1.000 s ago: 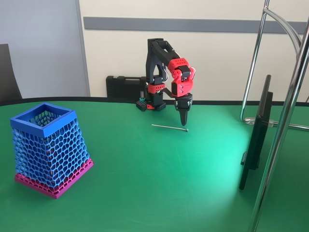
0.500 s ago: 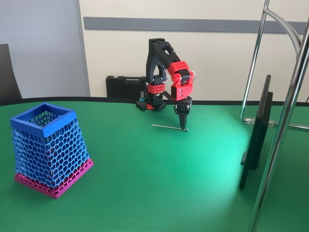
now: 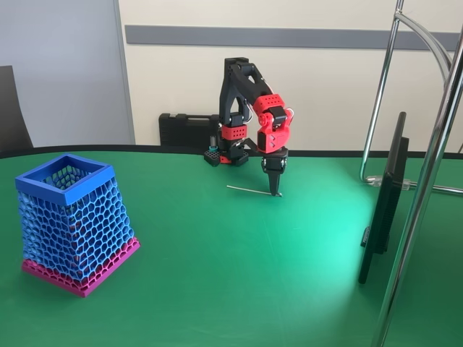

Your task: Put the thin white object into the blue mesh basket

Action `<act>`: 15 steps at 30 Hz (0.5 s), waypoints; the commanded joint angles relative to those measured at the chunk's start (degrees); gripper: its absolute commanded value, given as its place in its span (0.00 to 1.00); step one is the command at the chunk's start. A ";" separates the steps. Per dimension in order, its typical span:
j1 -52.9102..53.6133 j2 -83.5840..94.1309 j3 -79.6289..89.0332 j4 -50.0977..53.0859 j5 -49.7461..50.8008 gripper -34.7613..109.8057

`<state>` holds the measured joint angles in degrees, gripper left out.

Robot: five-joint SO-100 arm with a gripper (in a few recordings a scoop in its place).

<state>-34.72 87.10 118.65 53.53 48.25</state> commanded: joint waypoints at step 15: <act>-1.67 1.76 -2.99 2.37 0.26 0.32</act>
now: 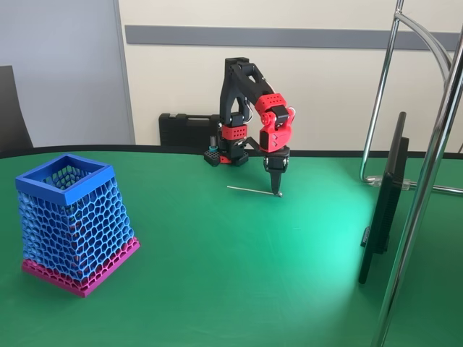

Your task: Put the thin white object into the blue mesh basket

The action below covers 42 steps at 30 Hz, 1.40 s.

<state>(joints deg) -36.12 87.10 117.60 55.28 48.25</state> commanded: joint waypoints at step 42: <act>0.62 -2.46 -2.02 -1.76 0.09 0.29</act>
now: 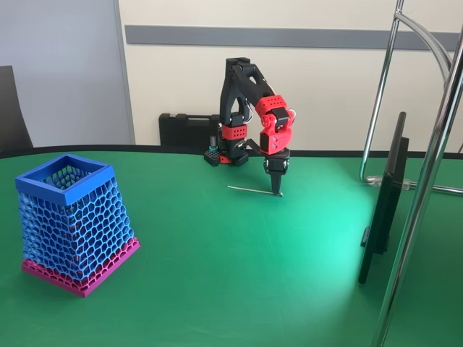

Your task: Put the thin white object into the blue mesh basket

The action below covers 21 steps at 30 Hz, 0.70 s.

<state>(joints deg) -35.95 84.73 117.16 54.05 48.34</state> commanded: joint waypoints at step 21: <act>0.70 -2.20 -3.87 1.32 -0.35 0.30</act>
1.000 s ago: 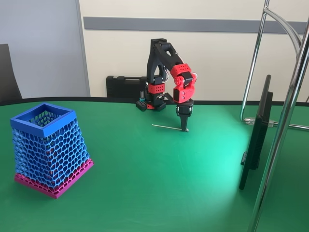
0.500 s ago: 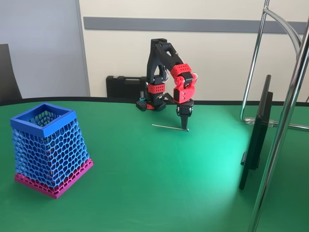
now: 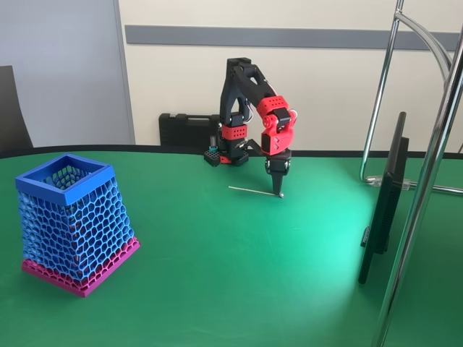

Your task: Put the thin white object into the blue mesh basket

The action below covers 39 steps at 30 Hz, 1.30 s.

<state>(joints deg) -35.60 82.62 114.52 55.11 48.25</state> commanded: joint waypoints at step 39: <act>1.93 3.60 -5.45 6.59 -1.49 0.31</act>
<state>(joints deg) -34.10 83.85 111.18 61.26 47.55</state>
